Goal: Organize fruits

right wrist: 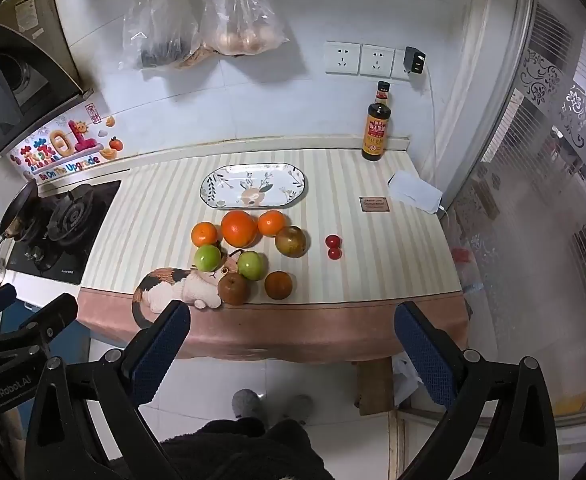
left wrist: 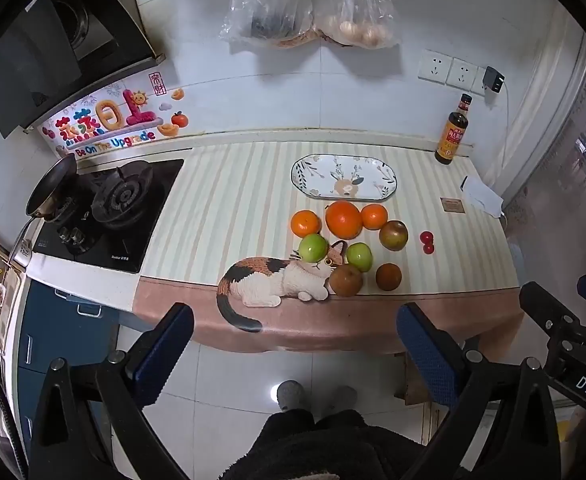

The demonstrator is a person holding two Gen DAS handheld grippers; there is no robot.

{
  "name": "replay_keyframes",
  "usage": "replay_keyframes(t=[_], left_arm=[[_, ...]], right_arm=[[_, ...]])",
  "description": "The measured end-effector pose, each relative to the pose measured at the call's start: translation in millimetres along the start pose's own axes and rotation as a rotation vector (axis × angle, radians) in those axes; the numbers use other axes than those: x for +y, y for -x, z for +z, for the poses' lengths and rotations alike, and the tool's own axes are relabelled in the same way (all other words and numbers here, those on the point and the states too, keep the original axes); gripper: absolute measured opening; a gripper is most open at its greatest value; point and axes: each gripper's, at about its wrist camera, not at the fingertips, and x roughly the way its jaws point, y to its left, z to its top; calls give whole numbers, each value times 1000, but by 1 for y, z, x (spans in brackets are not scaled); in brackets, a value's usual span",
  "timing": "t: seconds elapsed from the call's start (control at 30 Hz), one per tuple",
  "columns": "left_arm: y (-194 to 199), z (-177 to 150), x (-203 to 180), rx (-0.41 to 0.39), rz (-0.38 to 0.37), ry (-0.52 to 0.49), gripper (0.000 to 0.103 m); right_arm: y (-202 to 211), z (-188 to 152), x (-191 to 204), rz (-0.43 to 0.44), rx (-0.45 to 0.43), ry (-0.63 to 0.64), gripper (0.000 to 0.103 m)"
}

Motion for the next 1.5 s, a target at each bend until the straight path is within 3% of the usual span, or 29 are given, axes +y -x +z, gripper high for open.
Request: replay_keyframes(t=[1.5], left_arm=[[4, 12, 1, -13, -9, 4, 103]], right_arm=[[-3, 6, 2, -5, -3, 0, 103]])
